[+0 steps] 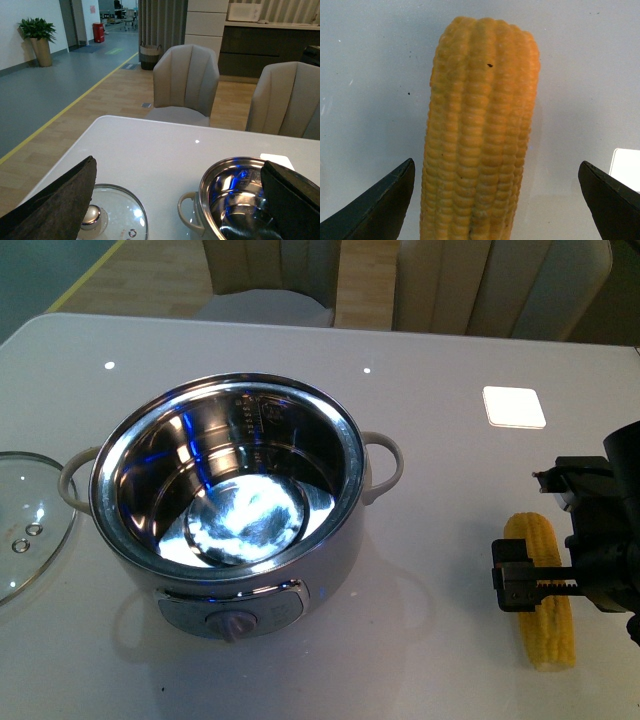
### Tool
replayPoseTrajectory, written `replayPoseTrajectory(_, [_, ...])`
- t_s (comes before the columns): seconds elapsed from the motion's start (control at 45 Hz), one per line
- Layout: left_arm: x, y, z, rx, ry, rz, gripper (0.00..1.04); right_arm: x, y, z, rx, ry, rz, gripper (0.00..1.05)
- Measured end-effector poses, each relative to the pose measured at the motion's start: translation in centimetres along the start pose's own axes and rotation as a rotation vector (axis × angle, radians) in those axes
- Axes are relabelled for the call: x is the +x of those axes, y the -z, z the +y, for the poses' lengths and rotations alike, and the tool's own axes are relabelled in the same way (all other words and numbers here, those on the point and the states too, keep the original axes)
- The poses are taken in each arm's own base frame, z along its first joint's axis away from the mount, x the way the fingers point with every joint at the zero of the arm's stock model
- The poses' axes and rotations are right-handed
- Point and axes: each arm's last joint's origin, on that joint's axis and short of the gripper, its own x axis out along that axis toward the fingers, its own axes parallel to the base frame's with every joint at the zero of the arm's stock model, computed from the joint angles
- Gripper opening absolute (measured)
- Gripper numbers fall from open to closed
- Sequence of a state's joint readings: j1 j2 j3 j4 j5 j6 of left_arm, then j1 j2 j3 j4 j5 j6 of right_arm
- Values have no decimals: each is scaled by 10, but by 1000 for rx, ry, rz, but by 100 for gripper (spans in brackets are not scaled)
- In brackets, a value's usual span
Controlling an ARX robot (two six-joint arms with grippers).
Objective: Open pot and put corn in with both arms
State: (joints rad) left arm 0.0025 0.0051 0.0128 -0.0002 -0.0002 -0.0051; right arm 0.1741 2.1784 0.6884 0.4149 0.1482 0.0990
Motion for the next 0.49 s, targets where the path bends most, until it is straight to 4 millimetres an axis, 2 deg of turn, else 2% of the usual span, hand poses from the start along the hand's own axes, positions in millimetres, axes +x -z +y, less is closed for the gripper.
replayPoseTrajectory(0.356, [0,0,0,0,0,0,98,14,4,7,-24,-19,39,95])
replayPoseTrajectory(0.378, [0,0,0,0,0,0,98,14,4,7,-24,-20,38,93])
replayPoseTrajectory(0.489, [0,0,0,0,0,0,98,14,4,7,-25,-26,38,70])
